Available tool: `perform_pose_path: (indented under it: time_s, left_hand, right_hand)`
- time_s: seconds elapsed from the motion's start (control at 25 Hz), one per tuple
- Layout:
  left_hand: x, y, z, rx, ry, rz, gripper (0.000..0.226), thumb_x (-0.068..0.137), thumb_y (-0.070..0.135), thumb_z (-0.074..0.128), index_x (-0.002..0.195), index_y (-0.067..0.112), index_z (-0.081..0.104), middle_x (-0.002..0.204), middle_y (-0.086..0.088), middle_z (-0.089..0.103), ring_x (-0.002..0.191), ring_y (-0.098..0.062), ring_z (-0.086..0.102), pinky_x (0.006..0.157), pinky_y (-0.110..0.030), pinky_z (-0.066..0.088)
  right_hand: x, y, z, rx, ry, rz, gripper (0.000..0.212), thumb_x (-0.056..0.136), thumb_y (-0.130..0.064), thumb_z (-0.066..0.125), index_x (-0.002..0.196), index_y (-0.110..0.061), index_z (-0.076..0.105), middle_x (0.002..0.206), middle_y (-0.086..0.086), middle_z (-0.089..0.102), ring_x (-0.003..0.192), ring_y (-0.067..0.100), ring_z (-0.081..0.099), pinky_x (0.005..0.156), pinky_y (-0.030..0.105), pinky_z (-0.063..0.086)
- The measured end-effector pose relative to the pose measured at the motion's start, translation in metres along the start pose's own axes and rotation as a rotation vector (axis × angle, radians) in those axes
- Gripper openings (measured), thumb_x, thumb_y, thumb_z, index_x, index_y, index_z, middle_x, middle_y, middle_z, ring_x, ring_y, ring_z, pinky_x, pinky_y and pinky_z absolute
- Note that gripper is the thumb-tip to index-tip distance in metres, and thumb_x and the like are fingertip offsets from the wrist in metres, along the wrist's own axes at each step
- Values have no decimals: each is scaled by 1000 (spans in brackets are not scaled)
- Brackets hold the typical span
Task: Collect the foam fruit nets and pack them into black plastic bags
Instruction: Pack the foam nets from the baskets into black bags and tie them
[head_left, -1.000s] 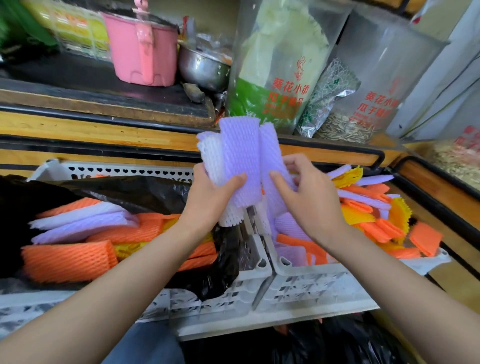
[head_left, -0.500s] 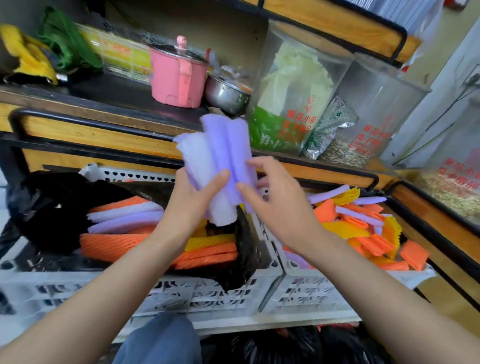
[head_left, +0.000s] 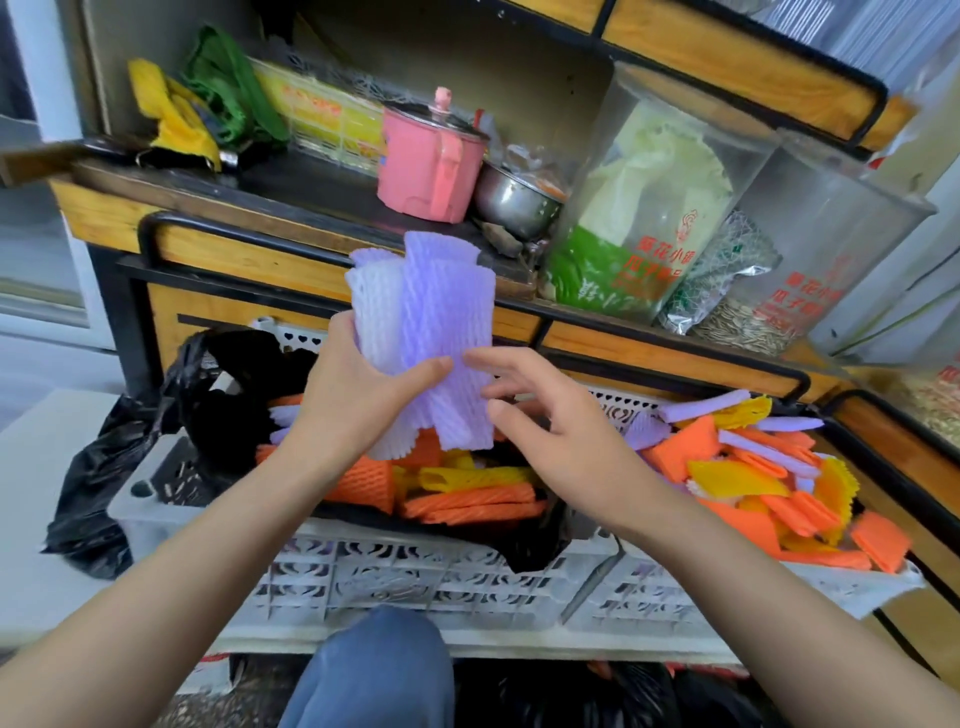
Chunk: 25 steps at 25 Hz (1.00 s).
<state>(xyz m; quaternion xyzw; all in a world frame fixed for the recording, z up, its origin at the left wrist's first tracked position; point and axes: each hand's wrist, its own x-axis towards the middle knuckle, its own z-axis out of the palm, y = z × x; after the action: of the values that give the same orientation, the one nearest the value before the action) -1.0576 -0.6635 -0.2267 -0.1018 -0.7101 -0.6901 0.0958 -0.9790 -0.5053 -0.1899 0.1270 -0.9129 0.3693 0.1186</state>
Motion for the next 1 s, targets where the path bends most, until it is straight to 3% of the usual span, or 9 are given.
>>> perform_pose_path:
  time_s: [0.08,0.16,0.28,0.4,0.48,0.64,0.76,0.88,1.0]
  left_hand:
    - [0,-1,-10,37,13,35,69,66,33,84,120,15,44,110,1,59,99,-18,60,87,-44,51]
    - [-2,-1,-16,81,4,97,67,71,26,80,124,15,39,105,9,56,96,-10,58,80,-27,50]
    - [-9,-1,-14,200,-73,194,66,72,22,79,121,21,35,102,17,50,93,-3,51,73,-9,40]
    - [-16,-9,-7,434,-212,289,71,69,27,80,126,18,38,111,5,42,104,-15,47,87,-29,41]
    - [-19,-16,-1,643,-284,388,73,70,33,77,129,16,38,108,6,33,106,-20,43,87,-32,32]
    - [-33,-29,11,845,-451,427,78,77,41,66,141,19,25,119,5,38,117,-16,34,96,-29,23]
    - [-40,-41,21,1012,-599,559,69,82,48,50,139,15,32,119,-1,45,109,-21,43,93,-33,32]
    - [-22,-47,27,1118,-410,671,67,72,43,42,124,2,49,99,-11,54,86,-32,55,82,-39,40]
    - [-2,-38,32,1150,-151,608,69,70,32,64,125,-6,47,98,-21,57,87,-37,55,88,-47,40]
  right_hand:
    - [-7,10,-4,-131,80,50,40,94,-15,53,131,-25,44,129,-10,51,116,1,47,97,17,37]
    - [-16,29,-7,-285,130,192,52,91,-26,58,137,-18,36,136,-4,42,127,9,39,105,26,32]
    - [-26,58,-3,-367,26,477,64,86,-32,65,137,-10,32,131,4,44,118,18,48,96,28,41]
    - [-28,71,-5,-321,-31,565,13,89,-17,63,98,-13,54,75,-6,62,63,-2,58,54,11,39]
    - [-23,71,-14,-250,42,553,15,91,-9,57,76,-5,58,55,-8,56,41,-6,52,43,7,35]
    - [-7,62,-38,-28,260,507,29,93,-10,55,65,-9,57,52,-2,60,42,6,55,52,22,48]
    - [-2,55,-44,6,292,454,26,93,-13,55,67,-12,56,57,2,61,47,10,57,49,25,51]
    - [-3,51,-44,9,306,395,22,93,-14,55,71,-12,58,57,-2,61,47,6,57,53,27,54]
    - [-2,49,-45,27,336,365,18,94,-16,55,76,-12,59,60,-1,61,49,6,59,51,24,53]
